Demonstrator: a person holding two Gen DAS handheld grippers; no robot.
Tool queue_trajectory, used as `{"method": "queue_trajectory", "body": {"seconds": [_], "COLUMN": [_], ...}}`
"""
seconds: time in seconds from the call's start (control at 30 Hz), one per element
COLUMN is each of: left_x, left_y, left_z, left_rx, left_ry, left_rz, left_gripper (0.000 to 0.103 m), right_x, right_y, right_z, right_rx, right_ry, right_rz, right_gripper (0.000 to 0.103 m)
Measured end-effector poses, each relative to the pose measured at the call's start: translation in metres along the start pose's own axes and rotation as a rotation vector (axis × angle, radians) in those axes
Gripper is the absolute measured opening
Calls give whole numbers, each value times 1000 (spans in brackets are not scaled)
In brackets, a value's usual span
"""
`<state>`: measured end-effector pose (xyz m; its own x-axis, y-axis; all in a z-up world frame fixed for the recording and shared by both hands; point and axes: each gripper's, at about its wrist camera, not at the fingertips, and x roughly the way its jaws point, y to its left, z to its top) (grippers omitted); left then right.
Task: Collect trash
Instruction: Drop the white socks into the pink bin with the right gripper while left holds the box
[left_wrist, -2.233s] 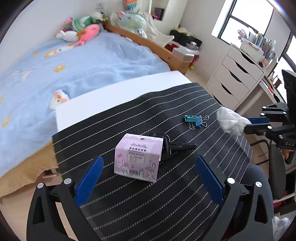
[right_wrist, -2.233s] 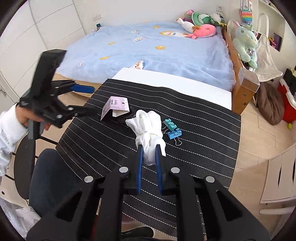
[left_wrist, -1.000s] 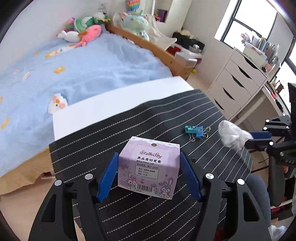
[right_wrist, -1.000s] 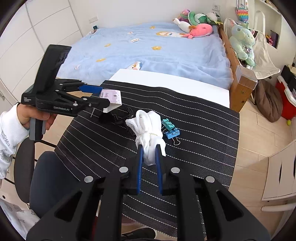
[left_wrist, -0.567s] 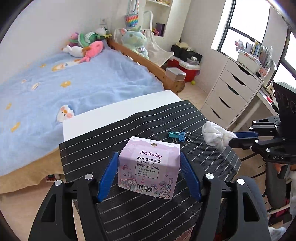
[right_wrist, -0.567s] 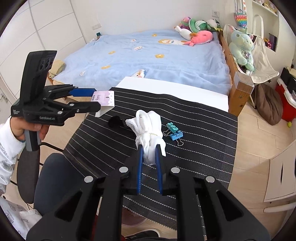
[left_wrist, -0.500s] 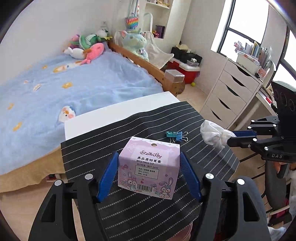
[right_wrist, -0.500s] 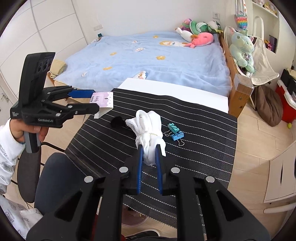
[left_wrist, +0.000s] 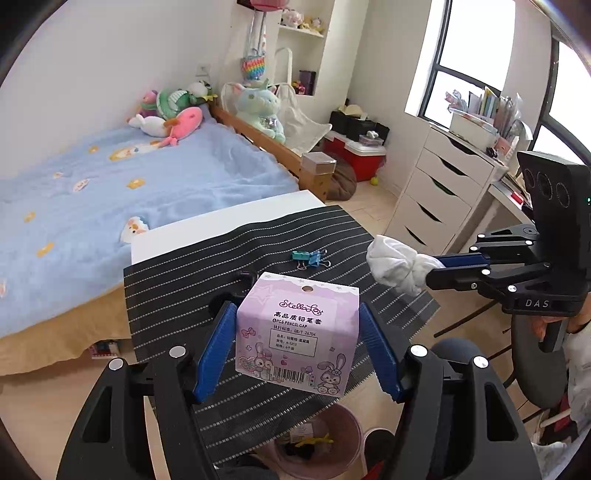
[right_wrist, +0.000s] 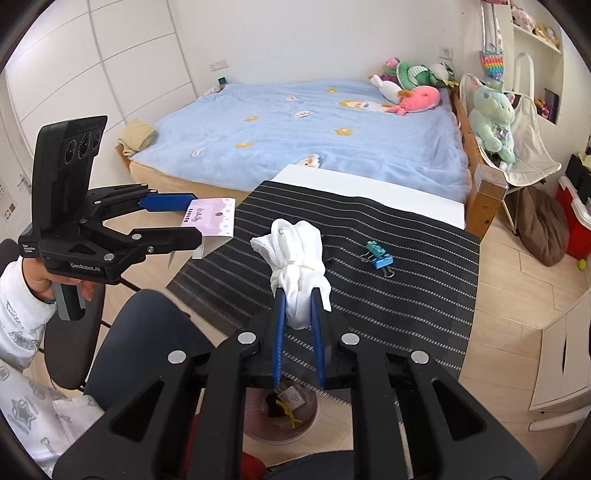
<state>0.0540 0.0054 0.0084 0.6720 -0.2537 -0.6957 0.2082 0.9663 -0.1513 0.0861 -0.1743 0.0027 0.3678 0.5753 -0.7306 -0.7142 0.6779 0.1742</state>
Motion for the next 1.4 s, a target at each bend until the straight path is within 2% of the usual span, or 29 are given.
{"method": "queue_trajectory", "body": {"seconds": [0.4, 0.7, 1.1, 1.2, 1.27, 1.3, 1.33, 1.4], "left_x": [-26, -43, -56, -57, -58, -58, -57, -56], "left_y": [-24, -28, -30, -30, -32, -33, -33, -34], "left_z": [-39, -64, -76, -76, -75, -75, -75, -75], "left_rx": [16, -18, -31, -27, -23, -22, -20, -17], "left_ry": [-6, -1, -1, -2, -5, -4, -2, 3], "left_rz": [33, 26, 24, 20, 19, 18, 17, 12], "left_gripper": [65, 65, 65, 65, 65, 65, 65, 65], "right_x": [-20, -19, -9, -9, -8, -8, -8, -10], "right_y": [31, 50, 65, 66, 65, 64, 62, 59], "right_z": [-33, -59, -84, -84, -83, -83, -83, -82], "right_rx": [-32, -39, -34, -35, -30, -24, -15, 2], "right_ry": [11, 55, 103, 98, 97, 94, 88, 77], "right_rz": [16, 35, 84, 90, 86, 82, 82, 78], "right_gripper": [13, 13, 14, 22, 39, 57, 68, 81]}}
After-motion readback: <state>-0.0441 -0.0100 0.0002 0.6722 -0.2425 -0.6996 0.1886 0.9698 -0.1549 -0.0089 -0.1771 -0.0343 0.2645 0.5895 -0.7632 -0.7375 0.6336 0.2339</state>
